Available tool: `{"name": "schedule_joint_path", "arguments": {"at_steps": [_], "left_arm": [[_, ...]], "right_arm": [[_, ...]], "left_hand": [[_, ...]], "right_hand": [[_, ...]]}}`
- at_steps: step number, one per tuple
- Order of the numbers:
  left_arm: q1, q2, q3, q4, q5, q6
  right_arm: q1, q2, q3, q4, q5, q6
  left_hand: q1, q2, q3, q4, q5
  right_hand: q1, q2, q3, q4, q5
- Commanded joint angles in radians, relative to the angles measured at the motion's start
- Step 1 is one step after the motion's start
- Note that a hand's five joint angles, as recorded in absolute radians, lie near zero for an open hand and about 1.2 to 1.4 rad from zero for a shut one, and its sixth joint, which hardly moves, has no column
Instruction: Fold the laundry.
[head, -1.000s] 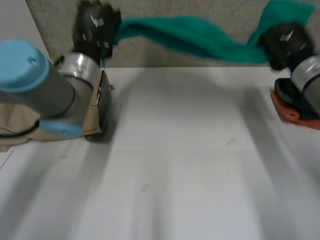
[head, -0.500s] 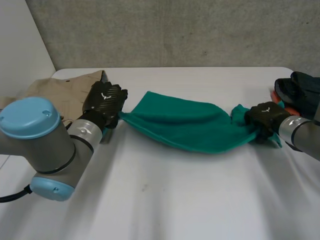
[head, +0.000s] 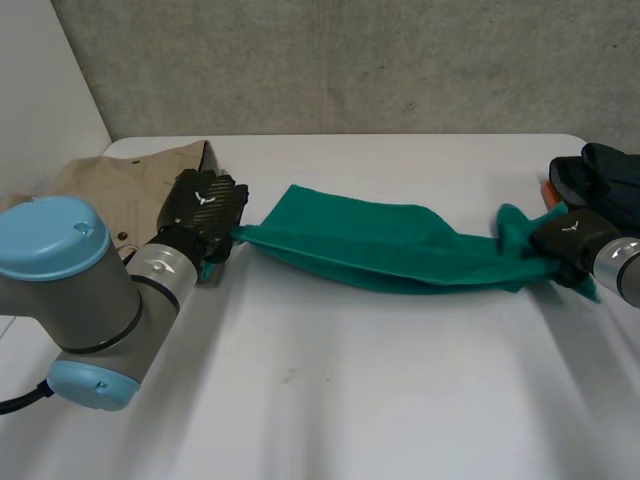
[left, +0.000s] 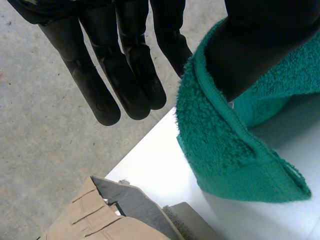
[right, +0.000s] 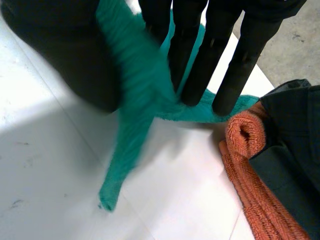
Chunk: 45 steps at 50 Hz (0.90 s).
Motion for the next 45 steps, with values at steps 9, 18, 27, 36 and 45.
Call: {"name": "schedule_joint_path", "arguments": {"at_steps": [9,18,27,36,45], "left_arm": [[0.006,0.267,0.030,-0.100,-0.009,-0.008],[0.009,0.501,0.158,-0.337,-0.009,-0.004],[0.013,0.372,0.172,-0.454,-0.013,0.025],[0.053,-0.019,0.328,-0.434,-0.007,0.164],[0.079,-0.261,0.776,-0.203,-0.012,0.224]], "right_arm": [[-0.065,-0.243,0.006,0.058,0.008,-0.012],[-0.130,-0.596,-0.116,0.328,-0.049,-0.021],[-0.125,-0.532,-0.103,0.410,-0.084,-0.090],[-0.047,-0.218,-0.210,0.345,0.037,-0.124],[0.106,-0.092,-0.386,-0.270,0.170,0.018]], "left_hand": [[0.253,0.198,0.203,0.195,0.213],[0.253,0.198,0.203,0.195,0.213],[0.253,0.198,0.203,0.195,0.213],[0.253,0.198,0.203,0.195,0.213],[0.253,0.198,0.203,0.195,0.213]], "right_hand": [[0.352,0.306,0.316,0.317,0.319],[0.352,0.306,0.316,0.317,0.319],[0.352,0.306,0.316,0.317,0.319],[0.352,0.306,0.316,0.317,0.319],[0.352,0.306,0.316,0.317,0.319]]}}
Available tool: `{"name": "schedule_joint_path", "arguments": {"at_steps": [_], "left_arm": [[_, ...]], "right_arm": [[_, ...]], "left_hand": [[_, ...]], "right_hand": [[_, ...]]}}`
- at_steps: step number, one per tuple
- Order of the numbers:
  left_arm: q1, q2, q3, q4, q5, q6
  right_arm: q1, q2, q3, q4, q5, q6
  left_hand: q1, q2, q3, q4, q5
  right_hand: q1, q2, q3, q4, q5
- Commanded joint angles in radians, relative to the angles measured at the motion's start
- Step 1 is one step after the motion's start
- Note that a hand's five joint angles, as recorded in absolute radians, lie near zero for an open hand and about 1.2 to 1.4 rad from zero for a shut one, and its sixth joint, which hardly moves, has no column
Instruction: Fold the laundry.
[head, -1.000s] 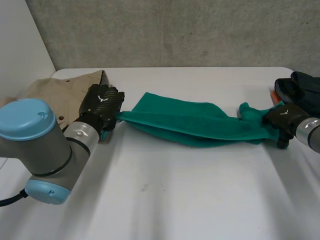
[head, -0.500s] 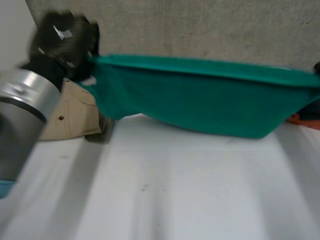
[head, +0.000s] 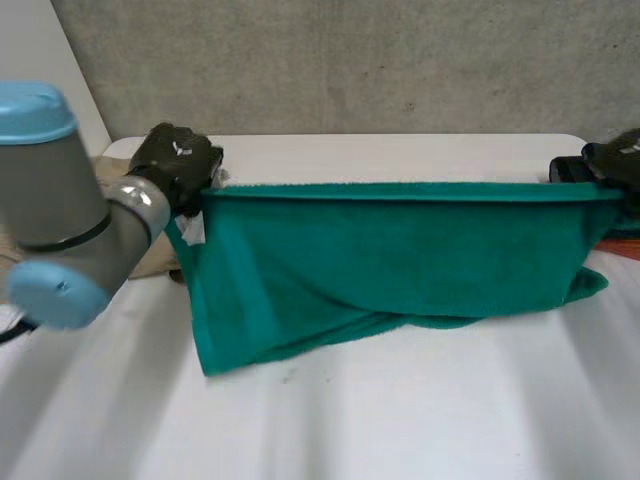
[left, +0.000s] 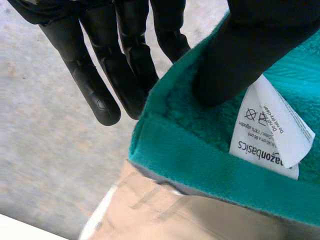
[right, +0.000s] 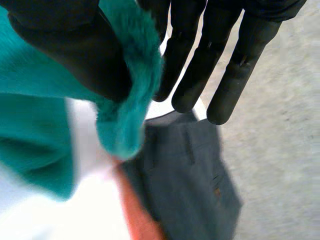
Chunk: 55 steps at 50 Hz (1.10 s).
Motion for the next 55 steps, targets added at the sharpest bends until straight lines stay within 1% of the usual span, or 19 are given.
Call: {"name": "schedule_joint_path", "arguments": {"at_steps": [1,3,4,5,7,9,12,19,23,30,34,37,38,41,42,45,46,50,55], "left_arm": [[0.018,-0.149,0.382,0.293,-0.007,0.031],[0.021,-0.143,0.411,0.394,-0.014,0.024],[0.018,-0.135,0.416,0.445,-0.021,0.018],[0.012,-0.117,0.412,0.535,-0.034,0.004],[0.015,-0.091,0.409,0.599,-0.051,-0.012],[0.018,-0.063,0.393,0.622,-0.070,-0.038],[0.024,-0.043,0.341,0.591,-0.076,-0.067],[0.031,-0.014,0.094,0.547,-0.070,-0.090],[0.031,-0.021,-0.044,0.548,-0.059,-0.091],[0.013,-0.107,-0.203,0.518,-0.045,-0.085],[-0.007,-0.109,-0.265,0.426,-0.047,-0.082],[-0.015,-0.039,-0.318,0.291,-0.053,-0.081],[-0.018,0.015,-0.354,0.204,-0.054,-0.075],[-0.018,0.095,-0.410,0.064,-0.054,-0.059],[-0.022,0.144,-0.449,-0.031,-0.054,-0.046],[-0.036,0.215,-0.506,-0.175,-0.056,-0.024],[-0.044,0.254,-0.547,-0.270,-0.056,-0.007],[-0.073,0.316,-0.616,-0.456,-0.051,0.042],[-0.090,0.315,-0.578,-0.424,-0.051,0.057]], "right_arm": [[0.102,0.056,-0.124,-0.583,0.078,0.157],[0.105,0.045,-0.121,-0.744,0.086,0.210],[0.103,0.025,-0.112,-0.876,0.088,0.257],[0.103,0.018,-0.106,-0.923,0.088,0.277],[0.103,0.005,-0.098,-0.963,0.088,0.306],[0.105,-0.001,-0.098,-0.948,0.083,0.331],[0.105,-0.002,-0.086,-0.900,0.077,0.345],[0.103,0.031,-0.042,-0.807,0.022,0.345],[0.097,0.120,0.010,-0.739,-0.035,0.340],[0.096,0.267,0.055,-0.540,-0.061,0.296],[0.099,0.271,0.066,-0.375,-0.047,0.210],[0.097,0.226,0.095,-0.270,-0.044,0.169],[0.097,0.182,0.127,-0.197,-0.044,0.143],[0.087,0.101,0.188,-0.078,-0.037,0.096],[0.071,0.053,0.234,0.003,-0.029,0.057],[0.018,-0.021,0.341,0.161,-0.014,-0.049],[0.004,-0.039,0.371,0.190,-0.011,-0.081],[-0.053,-0.120,0.485,0.266,-0.014,-0.268],[-0.064,-0.154,0.521,0.224,-0.027,-0.293]], "left_hand": [[0.253,0.197,0.201,0.194,0.212],[0.253,0.197,0.201,0.194,0.212],[0.253,0.197,0.201,0.194,0.212],[0.253,0.197,0.201,0.194,0.212],[0.253,0.197,0.201,0.194,0.212],[0.253,0.197,0.201,0.194,0.212],[0.253,0.197,0.201,0.194,0.212],[0.253,0.197,0.201,0.194,0.212],[0.253,0.197,0.201,0.194,0.212],[0.253,0.197,0.201,0.194,0.212],[0.253,0.197,0.201,0.194,0.212],[0.253,0.197,0.201,0.194,0.212],[0.253,0.197,0.201,0.194,0.212],[0.253,0.197,0.201,0.194,0.212],[0.253,0.197,0.201,0.194,0.212],[0.253,0.197,0.201,0.194,0.212],[0.253,0.197,0.201,0.194,0.212],[0.253,0.197,0.201,0.194,0.212],[0.253,0.197,0.201,0.194,0.212]], "right_hand": [[0.266,0.218,0.205,0.198,0.199],[0.266,0.218,0.205,0.198,0.199],[0.266,0.218,0.205,0.198,0.199],[0.266,0.218,0.205,0.198,0.199],[0.266,0.218,0.205,0.198,0.199],[0.266,0.218,0.205,0.198,0.199],[0.266,0.218,0.205,0.198,0.199],[0.266,0.218,0.205,0.198,0.199],[0.266,0.218,0.205,0.198,0.199],[0.266,0.218,0.205,0.198,0.199],[0.266,0.218,0.205,0.198,0.199],[0.266,0.218,0.205,0.198,0.199],[0.266,0.218,0.205,0.198,0.199],[0.266,0.218,0.205,0.198,0.199],[0.266,0.218,0.205,0.198,0.199],[0.266,0.218,0.205,0.198,0.199],[0.266,0.218,0.205,0.198,0.199],[0.266,0.218,0.205,0.198,0.199],[0.266,0.218,0.205,0.198,0.199]]}}
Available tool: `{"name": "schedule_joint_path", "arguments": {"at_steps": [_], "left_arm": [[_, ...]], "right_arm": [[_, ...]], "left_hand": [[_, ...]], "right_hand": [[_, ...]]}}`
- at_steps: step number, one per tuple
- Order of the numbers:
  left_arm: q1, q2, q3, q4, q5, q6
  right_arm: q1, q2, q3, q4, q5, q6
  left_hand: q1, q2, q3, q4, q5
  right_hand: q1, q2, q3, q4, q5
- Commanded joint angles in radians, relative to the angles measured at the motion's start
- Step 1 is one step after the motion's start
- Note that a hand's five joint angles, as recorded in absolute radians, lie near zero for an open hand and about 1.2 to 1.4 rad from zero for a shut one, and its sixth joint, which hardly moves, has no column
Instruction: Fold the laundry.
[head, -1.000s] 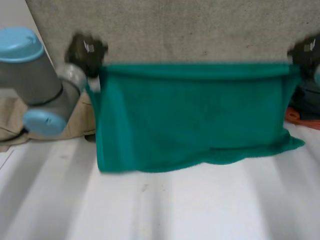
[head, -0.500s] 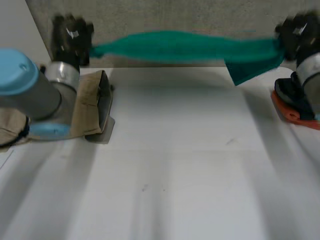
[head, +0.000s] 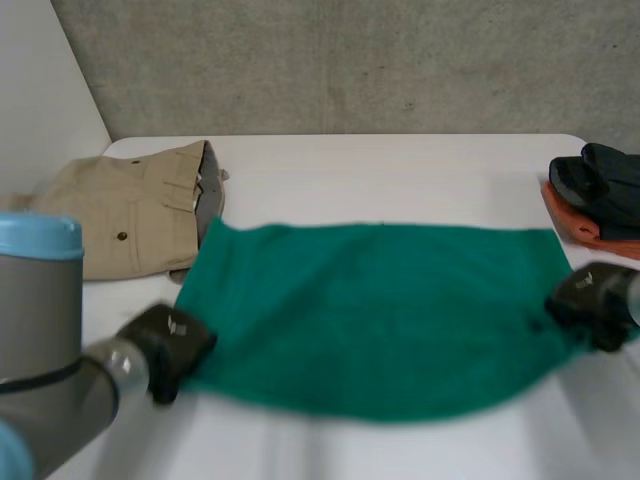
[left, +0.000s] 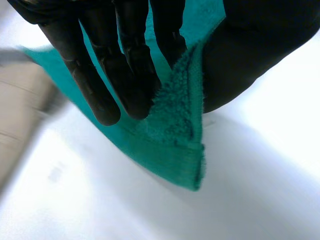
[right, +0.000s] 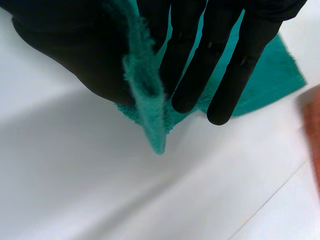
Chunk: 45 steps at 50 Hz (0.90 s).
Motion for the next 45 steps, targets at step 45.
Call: {"name": "schedule_joint_path", "arguments": {"at_steps": [45], "left_arm": [[-0.042,-0.470,0.562,0.659,-0.104,0.077]], "right_arm": [[0.118,0.302,-0.335,-0.632,0.061,0.360]], "left_hand": [[-0.969,-1.026,-1.022,-1.028,-1.012]], "right_hand": [[-0.956,-1.009,-1.019,-1.024,-1.031]]}}
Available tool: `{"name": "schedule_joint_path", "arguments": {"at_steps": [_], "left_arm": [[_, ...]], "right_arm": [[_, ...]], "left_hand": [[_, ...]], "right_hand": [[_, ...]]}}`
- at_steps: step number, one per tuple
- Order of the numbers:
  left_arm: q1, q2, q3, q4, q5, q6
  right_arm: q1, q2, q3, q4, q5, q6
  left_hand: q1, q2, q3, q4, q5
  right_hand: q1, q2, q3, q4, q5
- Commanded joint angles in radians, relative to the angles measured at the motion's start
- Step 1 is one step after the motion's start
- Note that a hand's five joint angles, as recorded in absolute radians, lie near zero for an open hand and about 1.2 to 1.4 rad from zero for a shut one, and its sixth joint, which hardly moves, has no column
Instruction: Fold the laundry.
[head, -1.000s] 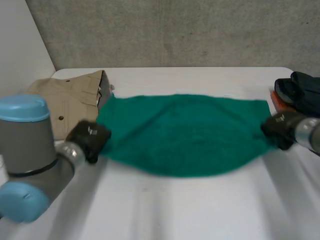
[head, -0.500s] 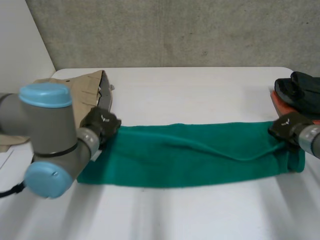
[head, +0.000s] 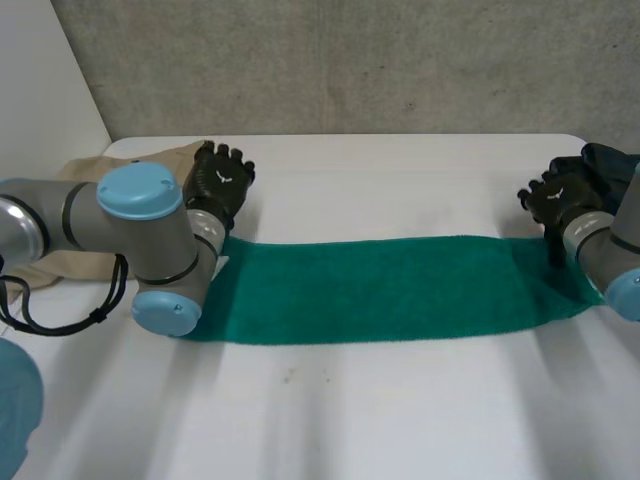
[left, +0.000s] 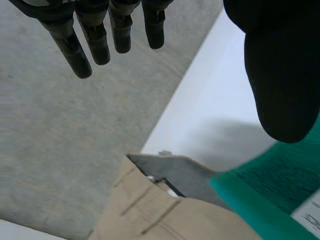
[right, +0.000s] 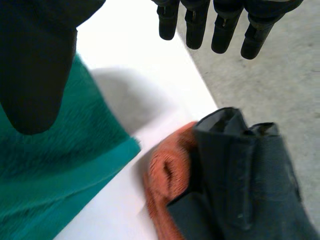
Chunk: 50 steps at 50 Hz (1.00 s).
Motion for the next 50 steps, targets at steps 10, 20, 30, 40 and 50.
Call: {"name": "schedule_joint_path", "arguments": {"at_steps": [10,20,30,40,50], "left_arm": [[-0.039,0.288,-0.303,0.015,-0.004,-0.044],[-0.056,0.348,-0.383,0.015,0.000,-0.186],[-0.065,0.344,-0.389,0.018,-0.003,-0.196],[-0.069,0.391,-0.430,0.018,-0.004,-0.196],[-0.062,0.426,-0.485,0.024,-0.006,-0.198]], "right_arm": [[-0.123,-0.249,0.278,0.042,-0.137,0.086],[-0.246,-0.237,0.425,0.021,-0.371,0.045],[-0.260,-0.114,0.378,-0.035,-0.340,-0.001],[-0.422,-0.253,0.430,-0.042,-0.152,-0.216],[-0.222,-0.319,0.410,-0.090,-0.229,-0.193]], "left_hand": [[-0.031,-0.035,-0.040,-0.031,-0.049],[-0.031,-0.035,-0.040,-0.031,-0.049],[-0.031,-0.035,-0.040,-0.031,-0.049],[-0.031,-0.035,-0.040,-0.031,-0.049],[-0.031,-0.035,-0.040,-0.031,-0.049]], "right_hand": [[-0.046,-0.032,-0.031,-0.031,-0.038],[0.130,0.145,0.145,0.145,0.138],[1.165,1.180,1.181,1.180,1.174],[1.165,1.180,1.181,1.180,1.174],[1.165,1.180,1.181,1.180,1.174]]}}
